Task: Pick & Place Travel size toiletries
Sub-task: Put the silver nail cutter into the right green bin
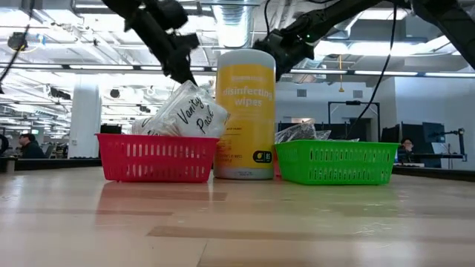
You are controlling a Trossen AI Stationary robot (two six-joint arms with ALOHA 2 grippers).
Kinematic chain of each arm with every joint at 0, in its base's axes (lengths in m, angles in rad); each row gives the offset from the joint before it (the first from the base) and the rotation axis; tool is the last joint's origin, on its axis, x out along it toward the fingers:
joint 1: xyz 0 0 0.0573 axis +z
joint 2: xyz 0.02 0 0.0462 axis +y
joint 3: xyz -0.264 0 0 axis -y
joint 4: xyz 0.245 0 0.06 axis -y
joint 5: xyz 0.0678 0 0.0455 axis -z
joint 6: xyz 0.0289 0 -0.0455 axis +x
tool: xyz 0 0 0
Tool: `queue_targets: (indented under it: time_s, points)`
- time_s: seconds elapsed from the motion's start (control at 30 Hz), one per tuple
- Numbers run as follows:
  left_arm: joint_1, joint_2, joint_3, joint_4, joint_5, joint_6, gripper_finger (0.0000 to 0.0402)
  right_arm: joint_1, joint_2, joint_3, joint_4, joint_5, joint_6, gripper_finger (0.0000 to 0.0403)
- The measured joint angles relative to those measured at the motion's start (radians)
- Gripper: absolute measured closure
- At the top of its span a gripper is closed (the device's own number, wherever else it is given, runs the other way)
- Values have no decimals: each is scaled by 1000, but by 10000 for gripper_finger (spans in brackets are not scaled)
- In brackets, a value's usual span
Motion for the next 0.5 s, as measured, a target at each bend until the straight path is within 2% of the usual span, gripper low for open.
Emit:
queue_targets:
  time_s: [0.3, 0.5]
  points:
    - [-109, -243, -178, 130, 34, -178, 369, 69, -34, 0, 58, -119, 15, 272]
    - [-210, -329, -250, 236, 33, -269, 368, 127, -65, 0, 78, -199, 37, 272]
